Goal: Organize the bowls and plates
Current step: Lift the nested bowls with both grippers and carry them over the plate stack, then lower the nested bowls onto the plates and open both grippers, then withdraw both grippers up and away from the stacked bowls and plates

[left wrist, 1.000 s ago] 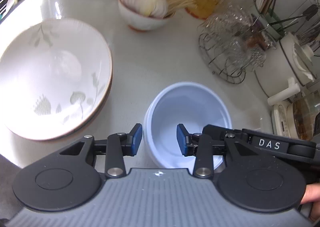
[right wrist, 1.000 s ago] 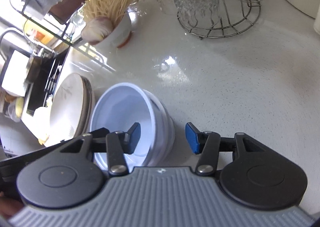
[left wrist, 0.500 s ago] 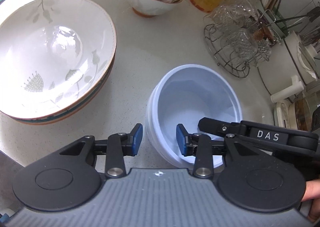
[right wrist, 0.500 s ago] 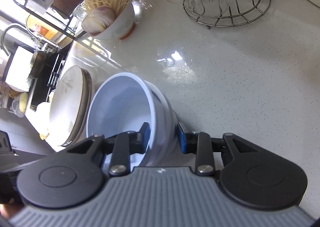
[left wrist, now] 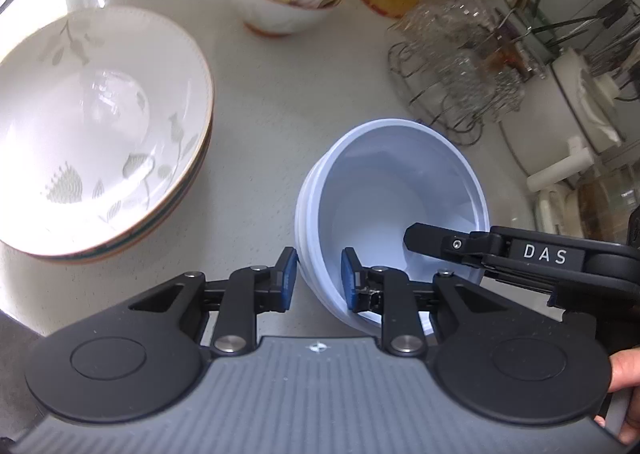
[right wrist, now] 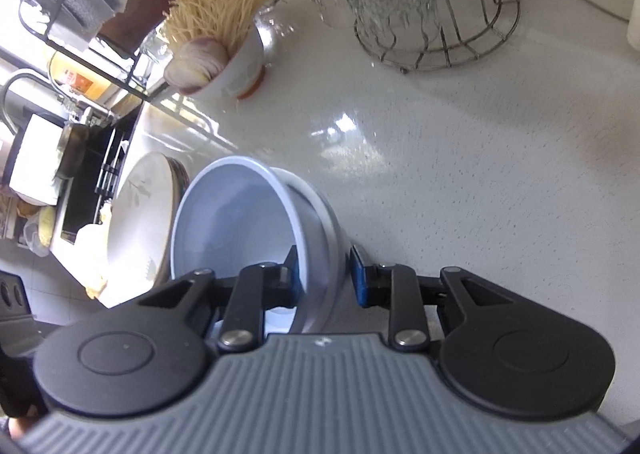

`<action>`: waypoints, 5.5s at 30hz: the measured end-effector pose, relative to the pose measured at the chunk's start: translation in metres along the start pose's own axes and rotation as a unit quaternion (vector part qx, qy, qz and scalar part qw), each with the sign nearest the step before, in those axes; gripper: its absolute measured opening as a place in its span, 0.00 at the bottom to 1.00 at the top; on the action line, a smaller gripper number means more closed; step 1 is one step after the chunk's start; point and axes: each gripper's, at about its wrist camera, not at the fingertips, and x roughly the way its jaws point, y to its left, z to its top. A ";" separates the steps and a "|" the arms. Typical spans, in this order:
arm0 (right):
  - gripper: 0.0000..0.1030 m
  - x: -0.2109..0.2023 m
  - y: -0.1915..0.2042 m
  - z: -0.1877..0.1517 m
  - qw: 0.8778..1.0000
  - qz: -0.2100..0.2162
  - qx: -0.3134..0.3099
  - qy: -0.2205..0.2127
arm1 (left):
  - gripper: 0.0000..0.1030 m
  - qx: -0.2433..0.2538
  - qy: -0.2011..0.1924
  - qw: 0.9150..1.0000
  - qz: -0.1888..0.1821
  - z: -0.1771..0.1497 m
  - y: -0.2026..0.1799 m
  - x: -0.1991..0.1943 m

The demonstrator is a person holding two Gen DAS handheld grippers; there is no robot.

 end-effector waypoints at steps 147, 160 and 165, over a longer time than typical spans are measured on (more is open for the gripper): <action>0.60 -0.146 0.284 -0.221 0.953 -0.068 -0.095 -0.281 | 0.58 0.168 -0.195 0.966 0.007 -0.091 0.146 -0.342; 0.60 -0.142 0.276 -0.233 0.950 -0.093 -0.107 -0.278 | 0.77 0.162 -0.201 0.966 0.022 -0.114 0.153 -0.344; 0.67 -0.141 0.273 -0.236 0.949 -0.098 -0.106 -0.280 | 0.90 0.166 -0.205 0.964 0.031 -0.115 0.153 -0.347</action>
